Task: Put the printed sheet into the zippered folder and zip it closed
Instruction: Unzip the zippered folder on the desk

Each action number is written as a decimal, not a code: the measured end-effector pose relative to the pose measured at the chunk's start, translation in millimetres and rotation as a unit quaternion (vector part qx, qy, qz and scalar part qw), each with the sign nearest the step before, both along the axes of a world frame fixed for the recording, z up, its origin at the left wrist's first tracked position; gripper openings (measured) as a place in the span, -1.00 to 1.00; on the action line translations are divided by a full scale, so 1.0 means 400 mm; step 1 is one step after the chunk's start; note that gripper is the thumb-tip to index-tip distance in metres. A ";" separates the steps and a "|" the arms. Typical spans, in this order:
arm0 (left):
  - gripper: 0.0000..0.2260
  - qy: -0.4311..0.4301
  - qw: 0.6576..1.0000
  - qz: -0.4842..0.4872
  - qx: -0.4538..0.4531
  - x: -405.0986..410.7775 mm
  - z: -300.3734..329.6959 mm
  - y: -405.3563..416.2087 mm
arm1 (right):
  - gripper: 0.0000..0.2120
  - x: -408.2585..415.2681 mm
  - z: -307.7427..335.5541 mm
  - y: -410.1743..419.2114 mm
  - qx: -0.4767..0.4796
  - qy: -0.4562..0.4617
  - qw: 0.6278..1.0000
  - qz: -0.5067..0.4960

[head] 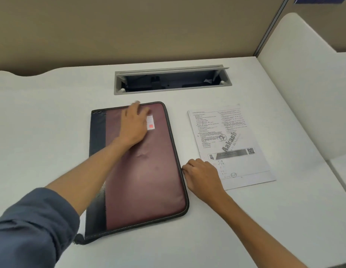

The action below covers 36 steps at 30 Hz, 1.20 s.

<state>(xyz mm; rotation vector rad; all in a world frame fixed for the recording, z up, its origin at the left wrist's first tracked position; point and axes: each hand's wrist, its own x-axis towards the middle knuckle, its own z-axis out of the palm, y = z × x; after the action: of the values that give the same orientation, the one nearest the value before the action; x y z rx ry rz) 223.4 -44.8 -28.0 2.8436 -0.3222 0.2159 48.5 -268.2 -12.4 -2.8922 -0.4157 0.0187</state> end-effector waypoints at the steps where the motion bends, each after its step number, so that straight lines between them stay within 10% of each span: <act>1: -0.62 0.011 0.998 -0.061 -0.003 -0.036 0.005 -0.024 | -0.81 0.002 -0.002 0.001 0.013 0.005 1.000 -0.004; 7: -0.71 0.064 0.941 -0.328 0.051 -0.234 0.006 -0.118 | -0.75 0.003 -0.004 -0.001 0.035 0.001 0.999 -0.004; 16: -0.88 0.187 0.929 -0.320 0.001 -0.220 0.049 -0.142 | -0.88 -0.063 0.027 -0.022 -0.034 -0.036 0.998 0.026; 36: -0.79 0.162 0.923 -0.334 0.099 -0.316 0.074 -0.172 | -0.86 -0.314 0.003 0.034 0.067 -0.001 0.991 -0.116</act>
<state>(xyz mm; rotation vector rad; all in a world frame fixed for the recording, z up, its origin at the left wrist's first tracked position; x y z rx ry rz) 96.8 -113.7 1.5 2.6911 -1.2521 -0.4402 -77.2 -254.8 -11.2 -2.7872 -0.0746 -0.0477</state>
